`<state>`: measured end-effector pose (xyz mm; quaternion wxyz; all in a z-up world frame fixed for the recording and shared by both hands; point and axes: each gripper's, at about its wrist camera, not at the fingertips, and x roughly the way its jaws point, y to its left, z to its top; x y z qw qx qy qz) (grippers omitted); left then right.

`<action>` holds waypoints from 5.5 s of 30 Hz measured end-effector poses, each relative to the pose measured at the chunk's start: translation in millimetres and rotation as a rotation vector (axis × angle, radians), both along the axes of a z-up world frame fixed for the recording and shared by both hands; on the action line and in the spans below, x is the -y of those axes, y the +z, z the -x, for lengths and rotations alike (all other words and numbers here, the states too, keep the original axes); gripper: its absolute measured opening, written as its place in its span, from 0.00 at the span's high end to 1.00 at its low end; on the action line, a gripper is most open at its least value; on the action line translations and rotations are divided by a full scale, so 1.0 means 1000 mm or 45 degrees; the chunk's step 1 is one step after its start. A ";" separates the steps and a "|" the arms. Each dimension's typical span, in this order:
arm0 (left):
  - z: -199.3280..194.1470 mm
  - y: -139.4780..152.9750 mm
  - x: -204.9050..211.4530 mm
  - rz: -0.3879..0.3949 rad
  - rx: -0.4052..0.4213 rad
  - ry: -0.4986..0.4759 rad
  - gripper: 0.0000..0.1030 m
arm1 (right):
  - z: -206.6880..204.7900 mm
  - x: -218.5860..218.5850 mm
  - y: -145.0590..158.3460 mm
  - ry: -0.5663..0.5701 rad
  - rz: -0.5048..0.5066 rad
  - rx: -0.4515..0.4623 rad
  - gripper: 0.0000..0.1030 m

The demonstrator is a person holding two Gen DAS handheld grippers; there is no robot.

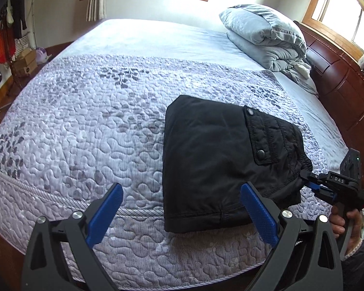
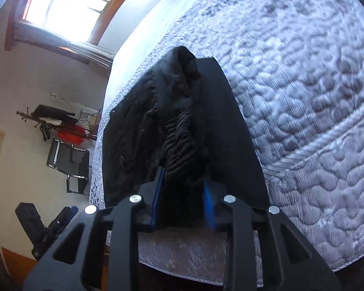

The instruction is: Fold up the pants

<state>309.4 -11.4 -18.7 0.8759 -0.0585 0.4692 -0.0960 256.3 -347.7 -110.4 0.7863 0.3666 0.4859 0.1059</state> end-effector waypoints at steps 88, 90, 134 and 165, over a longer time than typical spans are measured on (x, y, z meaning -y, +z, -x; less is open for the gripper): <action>-0.109 -0.158 -0.039 0.980 -0.764 -0.248 0.04 | -0.036 0.067 -0.038 0.121 -0.329 -0.069 0.13; -0.114 -0.165 -0.038 1.016 -0.792 -0.278 0.04 | -0.040 0.069 -0.044 0.138 -0.348 -0.090 0.13; -0.109 -0.159 -0.009 0.896 -0.734 -0.306 0.41 | -0.082 -0.088 0.040 0.560 0.623 0.028 0.61; -0.250 -0.138 -0.045 0.814 -0.494 -0.242 0.54 | -0.266 -0.058 -0.004 0.529 0.360 0.047 0.61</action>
